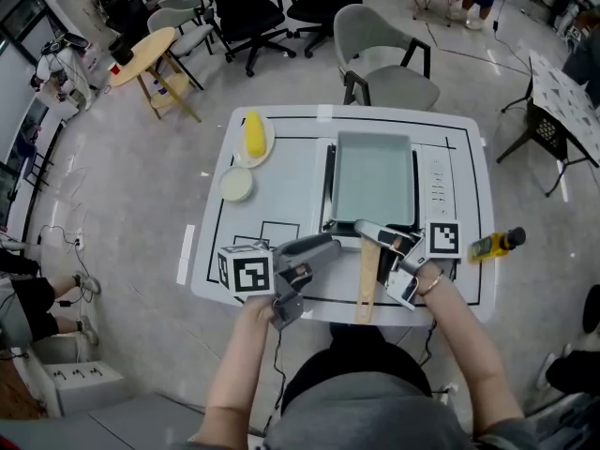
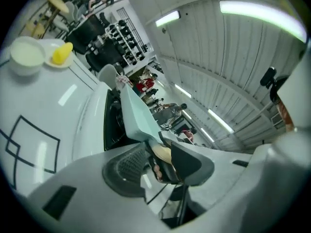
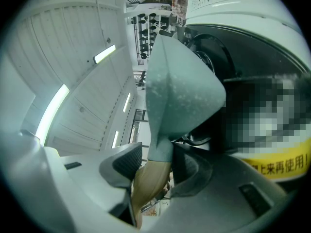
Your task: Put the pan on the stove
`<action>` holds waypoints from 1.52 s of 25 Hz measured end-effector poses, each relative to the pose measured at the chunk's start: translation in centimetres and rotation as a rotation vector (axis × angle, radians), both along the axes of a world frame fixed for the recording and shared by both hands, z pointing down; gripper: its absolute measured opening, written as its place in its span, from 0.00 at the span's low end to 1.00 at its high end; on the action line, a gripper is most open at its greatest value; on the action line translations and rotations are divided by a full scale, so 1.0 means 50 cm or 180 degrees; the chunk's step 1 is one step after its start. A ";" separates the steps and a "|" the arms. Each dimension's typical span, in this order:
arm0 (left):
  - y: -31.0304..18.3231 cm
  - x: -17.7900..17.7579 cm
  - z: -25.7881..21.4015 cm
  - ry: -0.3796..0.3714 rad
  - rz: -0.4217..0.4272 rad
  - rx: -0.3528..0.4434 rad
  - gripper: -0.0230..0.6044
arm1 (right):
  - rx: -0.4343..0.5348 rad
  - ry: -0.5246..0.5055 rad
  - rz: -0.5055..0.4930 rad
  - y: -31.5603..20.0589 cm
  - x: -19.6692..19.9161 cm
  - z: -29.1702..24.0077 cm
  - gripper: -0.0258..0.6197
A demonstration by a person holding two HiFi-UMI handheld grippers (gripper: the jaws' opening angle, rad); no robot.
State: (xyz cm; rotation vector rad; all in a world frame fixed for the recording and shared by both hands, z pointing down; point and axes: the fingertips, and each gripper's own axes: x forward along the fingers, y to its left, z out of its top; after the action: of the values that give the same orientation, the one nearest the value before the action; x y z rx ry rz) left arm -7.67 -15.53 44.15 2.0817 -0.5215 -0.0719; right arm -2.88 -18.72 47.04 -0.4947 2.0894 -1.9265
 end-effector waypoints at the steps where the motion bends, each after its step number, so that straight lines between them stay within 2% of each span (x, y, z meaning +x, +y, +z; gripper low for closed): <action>1: -0.008 -0.008 0.001 -0.0150 -0.0096 0.0092 0.30 | 0.0008 0.0003 0.0000 0.000 -0.001 0.000 0.31; 4: -0.031 -0.030 -0.001 -0.0608 -0.0386 0.0426 0.24 | 0.0012 0.0002 0.0003 -0.001 -0.001 0.001 0.31; 7: -0.055 -0.055 -0.014 -0.0935 -0.0725 0.0744 0.17 | 0.0032 0.0013 -0.0004 -0.003 0.001 0.004 0.31; 12: -0.085 -0.080 -0.031 -0.1286 -0.1133 0.1061 0.09 | 0.0035 0.0013 -0.0015 -0.003 0.000 0.001 0.31; 16: -0.093 -0.083 -0.029 -0.1506 -0.1262 0.1184 0.05 | 0.0028 -0.0022 -0.0024 0.000 -0.003 -0.001 0.31; 25: -0.100 -0.085 -0.028 -0.1405 -0.1309 0.1111 0.05 | 0.0023 -0.0006 -0.0055 -0.001 -0.003 0.004 0.32; 30: -0.101 -0.093 -0.029 -0.1383 -0.1340 0.1082 0.05 | 0.0000 -0.0167 -0.0059 0.000 -0.005 -0.002 0.32; 38: -0.108 -0.094 -0.026 -0.1408 -0.1347 0.1055 0.05 | 0.0091 -0.0235 -0.0132 0.010 -0.004 -0.018 0.40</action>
State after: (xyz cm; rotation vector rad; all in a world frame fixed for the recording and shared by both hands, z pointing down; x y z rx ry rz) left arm -12.38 -20.93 42.83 2.2799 -1.2905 0.0636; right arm -3.06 -18.21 46.12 -0.3713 2.0934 -1.9043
